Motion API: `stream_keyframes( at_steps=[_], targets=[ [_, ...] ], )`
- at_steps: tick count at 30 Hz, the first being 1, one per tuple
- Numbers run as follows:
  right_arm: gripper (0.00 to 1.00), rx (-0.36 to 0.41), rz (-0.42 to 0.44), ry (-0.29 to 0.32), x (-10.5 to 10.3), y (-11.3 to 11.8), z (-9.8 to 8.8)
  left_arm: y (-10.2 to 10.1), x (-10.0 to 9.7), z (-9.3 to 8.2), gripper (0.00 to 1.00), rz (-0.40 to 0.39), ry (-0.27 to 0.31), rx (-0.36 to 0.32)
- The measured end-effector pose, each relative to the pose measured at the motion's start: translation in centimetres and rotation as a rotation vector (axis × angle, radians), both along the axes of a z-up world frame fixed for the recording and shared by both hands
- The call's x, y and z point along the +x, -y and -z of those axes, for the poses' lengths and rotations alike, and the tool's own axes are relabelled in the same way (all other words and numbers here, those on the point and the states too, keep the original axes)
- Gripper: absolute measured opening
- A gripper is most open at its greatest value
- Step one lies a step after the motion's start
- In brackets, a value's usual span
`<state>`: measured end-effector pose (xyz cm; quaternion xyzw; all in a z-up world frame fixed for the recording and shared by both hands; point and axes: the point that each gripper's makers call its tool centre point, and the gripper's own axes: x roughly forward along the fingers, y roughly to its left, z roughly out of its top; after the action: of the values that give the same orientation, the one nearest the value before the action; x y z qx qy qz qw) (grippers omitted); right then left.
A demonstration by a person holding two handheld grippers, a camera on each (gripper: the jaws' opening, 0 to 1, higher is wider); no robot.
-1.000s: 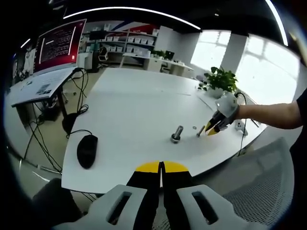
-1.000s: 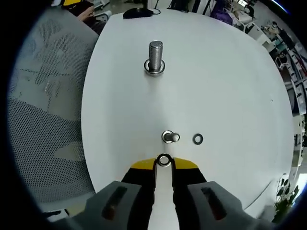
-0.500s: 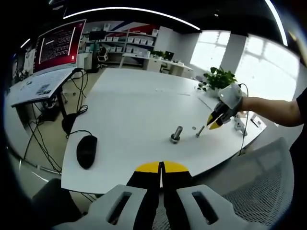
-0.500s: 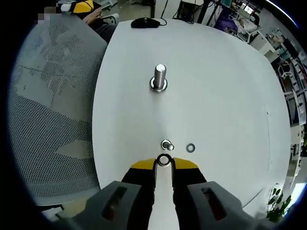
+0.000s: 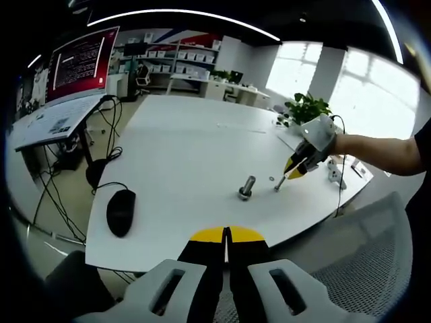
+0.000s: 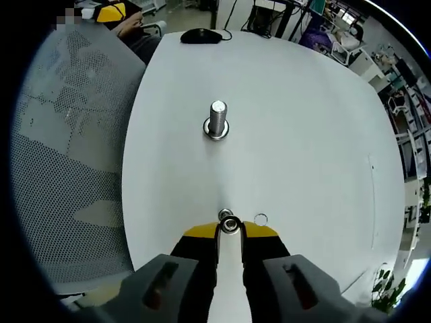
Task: Place the washer onto the threaded stud by aligning its center hole with the stud, sliding it down to the base, and recovering from edge contact or off-axis alignment until the washer reaches the visible bottom stop.
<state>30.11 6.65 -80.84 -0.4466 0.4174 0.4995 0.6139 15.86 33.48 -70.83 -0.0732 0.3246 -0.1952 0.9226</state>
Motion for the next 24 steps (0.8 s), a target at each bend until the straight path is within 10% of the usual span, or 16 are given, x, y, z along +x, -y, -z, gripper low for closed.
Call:
stream_keyframes(
  at_steps=[24],
  targets=[
    [0.14, -0.059, 0.022, -0.058, 0.4, 0.9, 4.0, 0.1, -0.1, 0.2, 0.00, 0.007, -0.011, 0.006]
  ],
)
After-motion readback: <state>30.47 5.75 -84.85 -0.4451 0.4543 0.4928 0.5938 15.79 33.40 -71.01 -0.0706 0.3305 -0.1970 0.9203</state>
